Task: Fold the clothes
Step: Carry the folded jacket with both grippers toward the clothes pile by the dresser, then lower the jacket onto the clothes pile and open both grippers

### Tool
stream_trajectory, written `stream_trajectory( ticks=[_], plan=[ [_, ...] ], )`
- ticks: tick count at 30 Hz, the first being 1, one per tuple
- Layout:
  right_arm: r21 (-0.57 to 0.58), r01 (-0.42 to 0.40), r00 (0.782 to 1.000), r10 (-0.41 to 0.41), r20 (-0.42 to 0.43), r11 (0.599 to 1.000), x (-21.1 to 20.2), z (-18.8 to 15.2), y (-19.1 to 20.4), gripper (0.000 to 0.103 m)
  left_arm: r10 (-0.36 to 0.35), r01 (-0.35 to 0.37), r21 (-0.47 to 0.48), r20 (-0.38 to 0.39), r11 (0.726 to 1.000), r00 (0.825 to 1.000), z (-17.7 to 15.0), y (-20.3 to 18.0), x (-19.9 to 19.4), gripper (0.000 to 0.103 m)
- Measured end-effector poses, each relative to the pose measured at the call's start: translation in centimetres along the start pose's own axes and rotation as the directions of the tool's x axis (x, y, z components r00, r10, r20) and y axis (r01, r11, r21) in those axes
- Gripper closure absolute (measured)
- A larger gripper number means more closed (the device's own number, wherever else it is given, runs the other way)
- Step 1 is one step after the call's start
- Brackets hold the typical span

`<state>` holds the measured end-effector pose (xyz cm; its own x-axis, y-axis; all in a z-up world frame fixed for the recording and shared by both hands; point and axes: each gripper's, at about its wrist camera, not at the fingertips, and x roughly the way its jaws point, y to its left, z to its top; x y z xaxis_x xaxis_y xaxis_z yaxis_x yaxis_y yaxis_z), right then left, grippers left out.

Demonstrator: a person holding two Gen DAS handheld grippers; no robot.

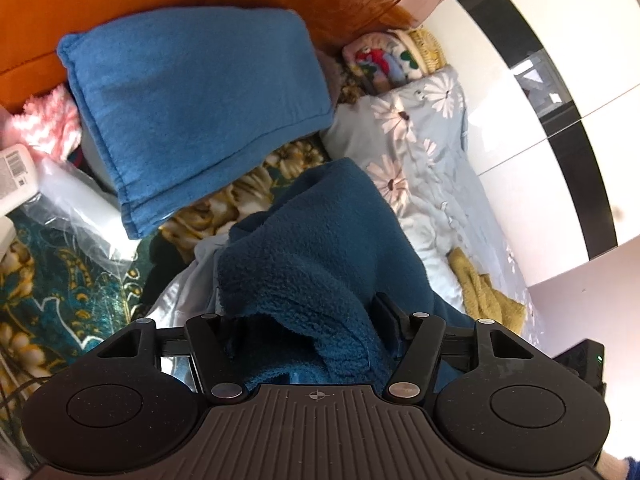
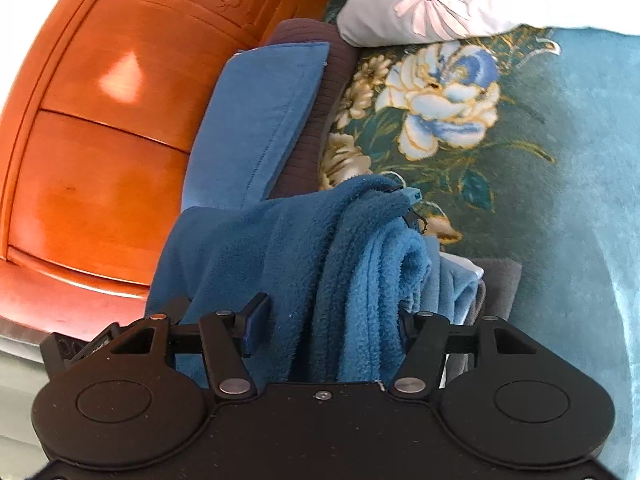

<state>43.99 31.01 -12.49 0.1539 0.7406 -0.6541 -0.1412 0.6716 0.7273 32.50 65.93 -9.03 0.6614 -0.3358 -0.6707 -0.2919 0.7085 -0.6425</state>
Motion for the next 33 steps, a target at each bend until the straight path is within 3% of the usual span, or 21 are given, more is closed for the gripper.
stream_trajectory(
  ticks=[5, 12, 21, 33],
  plan=[
    [-0.027, -0.013, 0.999, 0.012, -0.029, 1.0, 0.2, 0.3, 0.0, 0.042, 0.012, -0.012, -0.022, 0.017, 1.0, 1.0, -1.3, 0.1, -0.9, 0.045],
    [-0.056, 0.018, 0.997, -0.023, -0.08, 0.998, 1.5, -0.1, -1.0, 0.04, 0.049, -0.049, -0.097, 0.0, 0.994, 0.999, -2.8, 2.4, 0.3, 0.035],
    [-0.061, 0.041, 0.994, -0.047, -0.098, 0.997, 2.8, -0.4, -1.5, 0.037, 0.062, -0.065, -0.179, -0.021, 0.982, 0.998, -3.5, 4.7, 1.5, 0.03],
    [-0.082, 0.046, 0.995, -0.053, -0.079, 0.996, 1.3, -0.5, -0.2, 0.033, 0.055, -0.059, -0.162, -0.027, 0.985, 0.998, -3.1, 3.1, 0.0, 0.029]
  ],
)
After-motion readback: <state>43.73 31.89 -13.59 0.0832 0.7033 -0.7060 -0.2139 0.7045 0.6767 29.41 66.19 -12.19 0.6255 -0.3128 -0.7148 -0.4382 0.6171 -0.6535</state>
